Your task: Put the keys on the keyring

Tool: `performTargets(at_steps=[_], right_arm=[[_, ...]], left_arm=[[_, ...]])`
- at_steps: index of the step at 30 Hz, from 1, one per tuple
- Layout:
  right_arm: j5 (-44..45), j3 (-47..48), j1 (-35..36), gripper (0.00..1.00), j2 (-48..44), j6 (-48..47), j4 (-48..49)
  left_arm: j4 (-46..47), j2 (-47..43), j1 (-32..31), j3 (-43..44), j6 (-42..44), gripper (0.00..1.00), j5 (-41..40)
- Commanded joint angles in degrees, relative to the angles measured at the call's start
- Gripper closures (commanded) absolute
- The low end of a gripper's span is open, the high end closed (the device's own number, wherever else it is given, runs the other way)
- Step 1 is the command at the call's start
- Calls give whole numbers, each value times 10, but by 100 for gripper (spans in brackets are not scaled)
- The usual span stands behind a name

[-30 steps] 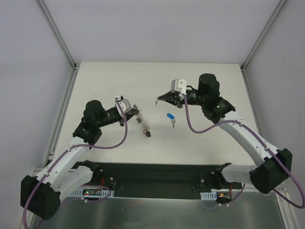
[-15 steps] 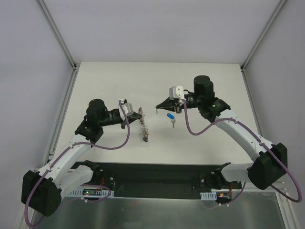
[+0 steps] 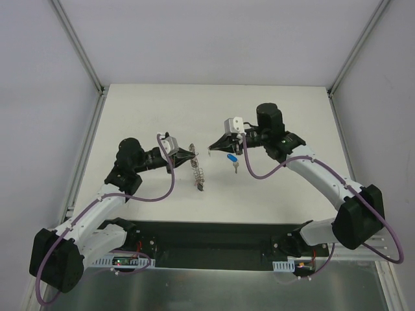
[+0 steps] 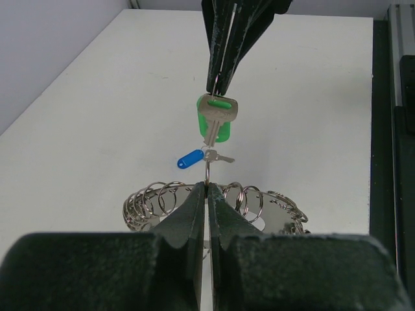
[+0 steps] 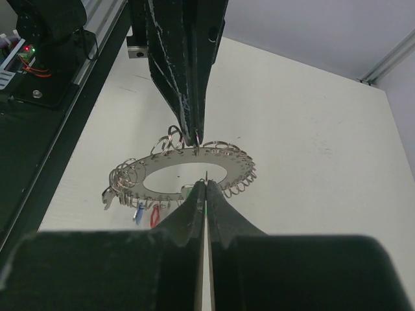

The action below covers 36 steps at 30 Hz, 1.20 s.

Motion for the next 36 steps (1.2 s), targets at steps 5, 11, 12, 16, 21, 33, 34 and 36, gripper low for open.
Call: performTargets(at_steps=[5, 11, 12, 16, 21, 33, 34, 36], right_arm=[[-12, 14, 10, 99, 15, -25, 20], [-7, 15, 12, 99, 21, -40, 13], [-4, 15, 14, 99, 22, -42, 13], [-1, 13, 18, 99, 23, -47, 13], [-2, 11, 23, 99, 24, -56, 9], [8, 20, 36, 99, 30, -76, -18], [9, 19, 37, 99, 30, -77, -18], [11, 21, 40, 99, 32, -78, -18]], left_arm=[[114, 12, -5, -2, -56, 100, 18], [114, 16, -5, 2, -58, 100, 27], [114, 17, -5, 2, -57, 100, 29], [107, 21, -5, 6, -57, 100, 38], [106, 26, -7, 9, -57, 100, 41], [105, 23, -10, 9, -56, 100, 41], [105, 24, -10, 9, -55, 100, 41], [105, 23, -11, 10, -56, 100, 41]])
